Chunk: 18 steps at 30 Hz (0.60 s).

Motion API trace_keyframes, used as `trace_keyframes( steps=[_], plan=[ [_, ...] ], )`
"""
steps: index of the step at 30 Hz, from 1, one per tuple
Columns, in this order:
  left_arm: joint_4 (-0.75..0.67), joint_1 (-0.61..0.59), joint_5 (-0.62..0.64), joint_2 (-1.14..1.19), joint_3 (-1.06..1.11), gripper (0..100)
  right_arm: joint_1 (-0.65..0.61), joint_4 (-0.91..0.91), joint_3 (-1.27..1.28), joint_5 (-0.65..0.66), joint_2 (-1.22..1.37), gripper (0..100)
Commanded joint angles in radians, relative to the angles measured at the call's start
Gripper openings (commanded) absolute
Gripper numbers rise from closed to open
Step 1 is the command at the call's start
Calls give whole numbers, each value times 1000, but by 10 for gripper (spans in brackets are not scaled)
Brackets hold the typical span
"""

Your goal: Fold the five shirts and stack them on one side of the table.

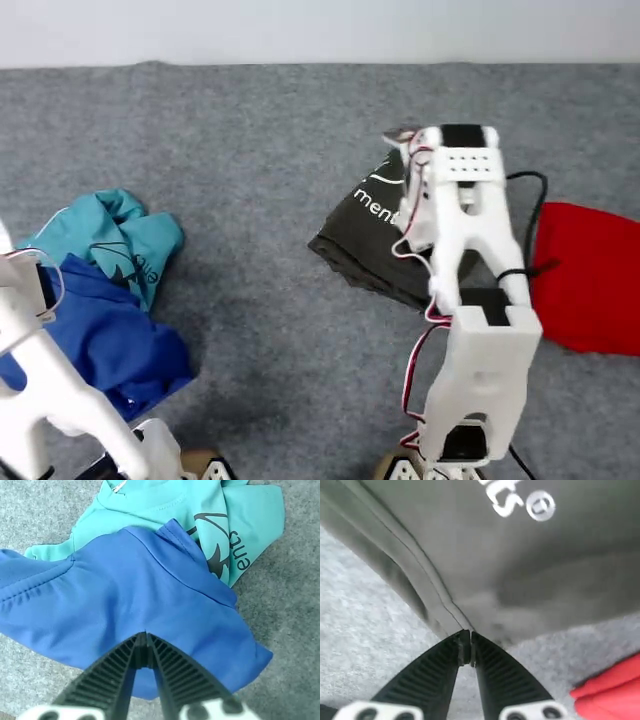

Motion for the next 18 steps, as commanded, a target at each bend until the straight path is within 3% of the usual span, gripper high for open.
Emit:
trace_keyframes(
  steps=[1, 9, 18],
  plan=[
    [-9, 8, -9, -18, -5, 7, 4, 21, 63, -17, -19, 9],
    [-9, 17, -9, -18, -5, 7, -116, -47, 123, -118, 94, 9],
    [-9, 66, -6, -18, -5, 7, -84, -36, 121, -120, -171, 9]
  ],
)
